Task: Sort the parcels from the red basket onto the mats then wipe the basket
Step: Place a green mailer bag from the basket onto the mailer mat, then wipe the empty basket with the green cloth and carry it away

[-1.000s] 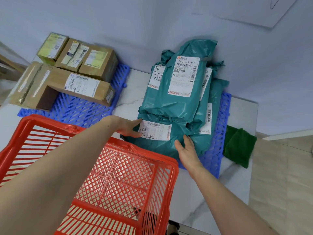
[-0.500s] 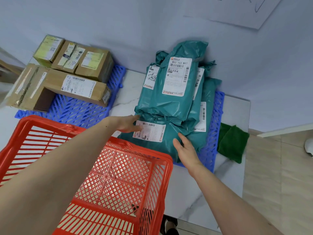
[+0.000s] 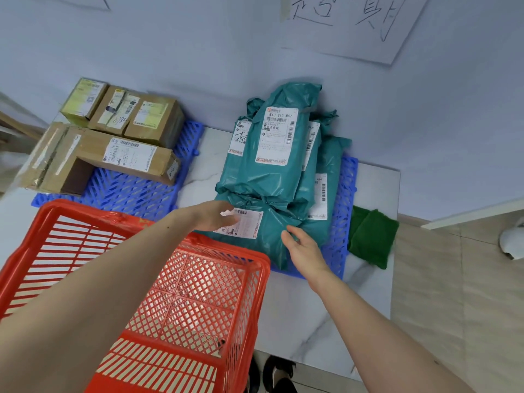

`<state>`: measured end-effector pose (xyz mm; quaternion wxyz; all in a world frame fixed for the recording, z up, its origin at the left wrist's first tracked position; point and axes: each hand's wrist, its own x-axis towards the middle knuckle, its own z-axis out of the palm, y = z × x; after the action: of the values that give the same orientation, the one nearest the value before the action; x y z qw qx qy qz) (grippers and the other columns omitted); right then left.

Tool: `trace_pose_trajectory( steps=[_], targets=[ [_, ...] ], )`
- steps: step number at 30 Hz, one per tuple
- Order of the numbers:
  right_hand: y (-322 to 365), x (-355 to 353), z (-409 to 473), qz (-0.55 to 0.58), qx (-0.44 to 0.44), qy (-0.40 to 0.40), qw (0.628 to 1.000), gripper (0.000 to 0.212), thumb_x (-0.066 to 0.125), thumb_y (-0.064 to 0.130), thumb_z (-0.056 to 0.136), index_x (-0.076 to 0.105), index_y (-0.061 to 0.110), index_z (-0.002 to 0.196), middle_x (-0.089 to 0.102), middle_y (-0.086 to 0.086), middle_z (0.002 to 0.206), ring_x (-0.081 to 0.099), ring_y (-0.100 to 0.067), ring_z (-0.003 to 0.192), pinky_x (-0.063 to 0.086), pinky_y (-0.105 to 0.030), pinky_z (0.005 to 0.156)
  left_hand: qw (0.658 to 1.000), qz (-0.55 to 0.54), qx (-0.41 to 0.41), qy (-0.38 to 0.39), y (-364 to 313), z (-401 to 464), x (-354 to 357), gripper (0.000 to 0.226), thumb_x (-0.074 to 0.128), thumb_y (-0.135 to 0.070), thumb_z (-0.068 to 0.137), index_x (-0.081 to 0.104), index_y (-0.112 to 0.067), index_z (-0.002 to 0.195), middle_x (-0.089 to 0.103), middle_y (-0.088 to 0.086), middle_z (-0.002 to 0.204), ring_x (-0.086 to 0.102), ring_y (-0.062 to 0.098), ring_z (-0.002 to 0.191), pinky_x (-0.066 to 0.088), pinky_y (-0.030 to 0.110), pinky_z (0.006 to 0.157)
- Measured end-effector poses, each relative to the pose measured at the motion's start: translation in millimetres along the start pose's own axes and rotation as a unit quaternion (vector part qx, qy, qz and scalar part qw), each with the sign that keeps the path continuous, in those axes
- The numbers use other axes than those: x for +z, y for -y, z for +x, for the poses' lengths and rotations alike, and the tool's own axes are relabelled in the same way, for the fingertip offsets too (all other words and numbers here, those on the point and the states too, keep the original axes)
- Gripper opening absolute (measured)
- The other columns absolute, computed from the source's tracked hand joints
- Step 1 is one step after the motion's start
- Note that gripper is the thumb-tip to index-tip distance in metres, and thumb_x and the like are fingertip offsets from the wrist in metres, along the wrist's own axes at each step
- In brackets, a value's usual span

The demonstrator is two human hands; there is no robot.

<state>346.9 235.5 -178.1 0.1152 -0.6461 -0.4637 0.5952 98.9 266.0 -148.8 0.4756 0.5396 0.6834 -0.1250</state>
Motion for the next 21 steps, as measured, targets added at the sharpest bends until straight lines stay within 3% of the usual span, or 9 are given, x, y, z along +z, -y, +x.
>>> trace_pose_trajectory(
  steps=[2,5,9,13,15,17,21],
  targets=[
    [1.1,-6.3,-4.5,-0.003,0.002,-0.002,1.0,0.048,0.051,0.043,0.098,0.049,0.024,0.143,0.047,0.004,0.148,0.043,-0.015,0.135,0.033,-0.036,0.115,0.999,0.01,0.014,-0.032,-6.9,-6.4,1.4,0.055,0.047,-0.045,0.099,0.044,-0.015,0.144,0.048,0.006,0.146,0.048,0.025,0.13,0.037,0.036,0.106],
    [0.3,-17.8,-11.2,0.008,0.003,-0.015,1.0,0.046,0.052,0.042,0.097,0.054,0.022,0.138,0.051,0.004,0.143,0.046,-0.014,0.131,0.036,-0.037,0.114,0.992,0.008,0.056,-0.113,-28.2,-17.3,1.0,0.036,0.051,-0.041,0.098,0.063,-0.013,0.117,0.068,0.005,0.114,0.062,0.023,0.105,0.048,0.034,0.09],
    [-5.4,-41.3,-21.3,0.043,-0.009,-0.07,0.997,0.032,0.056,0.035,0.097,0.063,0.02,0.124,0.062,0.004,0.127,0.055,-0.012,0.117,0.043,-0.033,0.106,0.976,-0.118,0.111,-0.142,-76.3,-29.9,3.8,0.024,0.055,-0.037,0.096,0.066,-0.016,0.094,0.073,-0.003,0.085,0.07,0.013,0.076,0.053,0.024,0.072],
    [-23.2,-73.1,-27.2,0.088,-0.015,-0.13,0.988,0.012,0.062,0.027,0.094,0.065,0.023,0.105,0.065,0.005,0.103,0.059,-0.014,0.09,0.05,-0.043,0.098,0.961,-0.186,0.165,-0.123,-130.5,-26.0,22.7,0.02,0.059,-0.028,0.096,0.065,-0.014,0.085,0.073,0.001,0.079,0.067,0.013,0.063,0.049,0.013,0.061],
    [-35.5,-94.0,-27.4,0.089,-0.017,-0.17,0.981,0.008,0.065,0.024,0.093,0.066,0.022,0.1,0.066,0.003,0.099,0.061,-0.016,0.092,0.051,-0.038,0.094,0.956,-0.204,0.182,-0.103,-155.0,-18.7,38.0,0.018,0.059,-0.025,0.096,0.065,-0.012,0.085,0.073,0.003,0.08,0.067,0.015,0.065,0.049,0.014,0.061],
    [-49.0,-116.2,-23.5,0.077,-0.01,-0.197,0.977,0.009,0.067,0.019,0.091,0.065,0.018,0.1,0.066,-0.001,0.099,0.062,-0.018,0.096,0.048,-0.029,0.091,0.955,-0.218,0.18,-0.088,-176.4,-9.1,56.0,0.015,0.059,-0.024,0.096,0.064,-0.013,0.087,0.072,0.004,0.084,0.067,0.015,0.068,0.049,0.016,0.06],
    [-84.3,-156.6,-3.5,0.027,0.045,-0.217,0.975,0.031,0.072,0.018,0.087,0.065,0.006,0.115,0.067,-0.011,0.111,0.063,-0.022,0.097,0.046,-0.032,0.095,0.953,-0.256,0.129,-0.094,-213.2,22.4,101.6,0.011,0.059,-0.027,0.095,0.061,-0.019,0.087,0.07,0.006,0.085,0.066,0.017,0.074,0.046,0.022,0.062]
  ],
)
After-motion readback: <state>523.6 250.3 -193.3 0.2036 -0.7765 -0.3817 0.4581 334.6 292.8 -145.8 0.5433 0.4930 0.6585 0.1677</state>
